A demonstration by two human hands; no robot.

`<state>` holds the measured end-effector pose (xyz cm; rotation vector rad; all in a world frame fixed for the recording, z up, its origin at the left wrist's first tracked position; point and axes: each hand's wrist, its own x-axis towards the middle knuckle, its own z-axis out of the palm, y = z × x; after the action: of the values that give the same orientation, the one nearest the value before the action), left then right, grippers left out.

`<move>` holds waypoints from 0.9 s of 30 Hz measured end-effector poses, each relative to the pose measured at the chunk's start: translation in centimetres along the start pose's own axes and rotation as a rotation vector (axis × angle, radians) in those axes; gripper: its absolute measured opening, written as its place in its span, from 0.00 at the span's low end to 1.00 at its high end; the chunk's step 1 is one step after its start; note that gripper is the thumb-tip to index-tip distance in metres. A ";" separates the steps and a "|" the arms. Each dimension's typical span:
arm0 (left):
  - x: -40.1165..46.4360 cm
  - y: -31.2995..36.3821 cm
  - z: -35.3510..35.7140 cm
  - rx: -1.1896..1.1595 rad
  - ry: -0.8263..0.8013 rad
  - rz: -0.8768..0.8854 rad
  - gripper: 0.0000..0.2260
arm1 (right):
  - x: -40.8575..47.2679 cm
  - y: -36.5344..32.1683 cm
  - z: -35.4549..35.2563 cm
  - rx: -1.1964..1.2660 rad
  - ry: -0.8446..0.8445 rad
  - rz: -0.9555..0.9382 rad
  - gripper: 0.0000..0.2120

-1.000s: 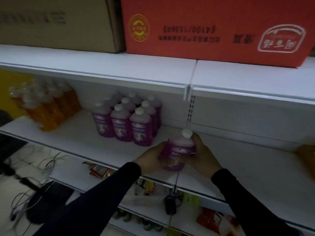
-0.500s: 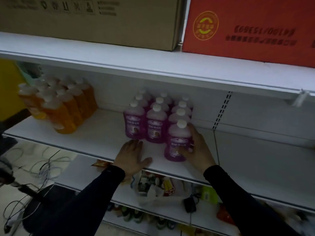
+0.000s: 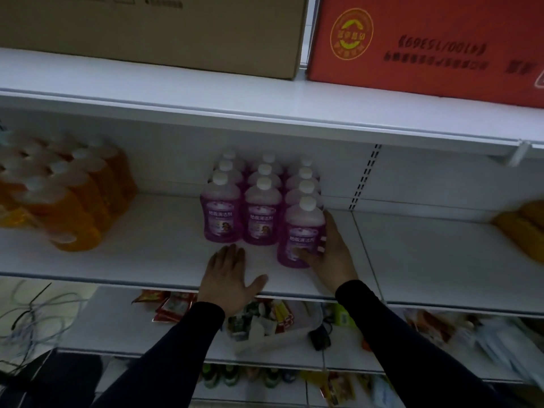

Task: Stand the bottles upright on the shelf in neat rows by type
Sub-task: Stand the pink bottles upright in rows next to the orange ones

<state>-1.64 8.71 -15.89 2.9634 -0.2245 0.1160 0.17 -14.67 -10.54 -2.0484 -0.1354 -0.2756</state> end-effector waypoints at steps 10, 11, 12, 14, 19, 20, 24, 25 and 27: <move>0.1 -0.1 0.1 -0.004 -0.014 0.000 0.48 | 0.2 0.3 0.0 -0.008 -0.033 0.048 0.48; 0.2 -0.1 0.1 -0.012 -0.020 -0.003 0.48 | 0.2 0.3 -0.1 -0.011 -0.040 0.054 0.49; 0.2 0.0 0.0 -0.018 -0.032 -0.006 0.47 | 0.2 0.2 -0.2 -0.021 -0.046 0.062 0.50; 0.3 0.0 -0.1 -0.023 -0.065 -0.015 0.46 | 0.0 -0.1 -0.4 -0.073 -0.054 0.076 0.52; 0.5 0.1 -1.9 -0.070 -0.236 -0.002 0.41 | -2.0 -0.5 -3.1 -0.293 -0.035 0.059 0.49; 0.2 0.2 -2.5 -0.087 -0.224 0.019 0.40 | -2.5 -0.6 -4.1 -0.329 -0.027 0.041 0.47; -1.4 2.8 -5.4 -0.204 -0.183 0.172 0.34 | -4.9 -1.0 -9.4 -0.495 0.036 -0.040 0.41; -1.7 3.9 -6.2 -0.223 -0.170 0.234 0.33 | -5.6 -1.0 -10.9 -0.536 0.061 -0.057 0.41; -1.9 6.8 -8.0 -0.227 -0.100 0.356 0.31 | -7.0 -1.0 -13.9 -0.601 0.120 -0.088 0.39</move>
<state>-5.10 3.76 -7.12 2.6769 -0.7266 -0.0144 -8.74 -26.33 -5.16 -2.6158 -0.0726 -0.5434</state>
